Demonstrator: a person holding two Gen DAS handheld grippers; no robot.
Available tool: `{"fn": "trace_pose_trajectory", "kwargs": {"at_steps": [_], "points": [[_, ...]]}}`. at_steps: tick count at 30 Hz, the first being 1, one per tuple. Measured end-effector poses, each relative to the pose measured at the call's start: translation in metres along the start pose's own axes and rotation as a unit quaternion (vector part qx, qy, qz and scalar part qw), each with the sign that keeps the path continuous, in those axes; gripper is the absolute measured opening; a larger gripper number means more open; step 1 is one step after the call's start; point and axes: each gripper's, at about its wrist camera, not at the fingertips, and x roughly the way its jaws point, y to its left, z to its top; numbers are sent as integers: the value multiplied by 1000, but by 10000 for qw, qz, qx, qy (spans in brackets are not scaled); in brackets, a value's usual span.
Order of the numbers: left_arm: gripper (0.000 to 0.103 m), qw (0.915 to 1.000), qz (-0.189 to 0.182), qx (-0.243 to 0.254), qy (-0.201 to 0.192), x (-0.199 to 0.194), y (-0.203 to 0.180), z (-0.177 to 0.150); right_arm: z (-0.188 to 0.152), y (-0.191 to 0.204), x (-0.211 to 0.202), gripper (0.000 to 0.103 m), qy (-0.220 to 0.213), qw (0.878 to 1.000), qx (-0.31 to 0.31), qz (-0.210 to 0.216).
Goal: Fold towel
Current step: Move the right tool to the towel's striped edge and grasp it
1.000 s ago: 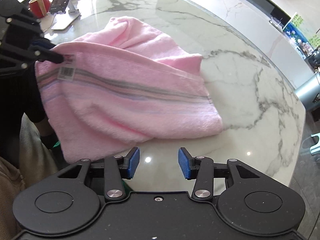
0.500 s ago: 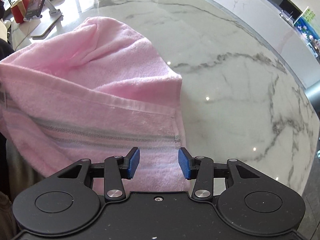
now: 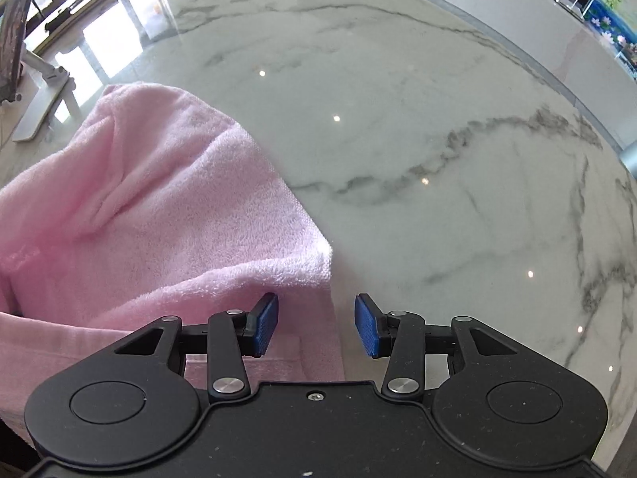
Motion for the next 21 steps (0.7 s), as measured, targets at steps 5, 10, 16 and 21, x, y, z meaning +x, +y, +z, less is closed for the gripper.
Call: {"fn": "trace_pose_trajectory", "kwargs": {"at_steps": [5, 10, 16, 21], "points": [[5, 10000, 86, 19, -19, 0, 5, 6, -12, -6, -1, 41, -35, 9998, 151, -104], [5, 9999, 120, 72, -28, 4, 7, 10, -34, -9, -5, 41, 30, 9993, 140, -336], [5, 9998, 61, 161, -74, 13, 7, 16, -71, -21, -15, 41, 217, 9979, 278, -543], [5, 9995, 37, 238, -184, 25, 4, 29, -105, -36, -22, 41, 432, 9951, 504, -727]]}}
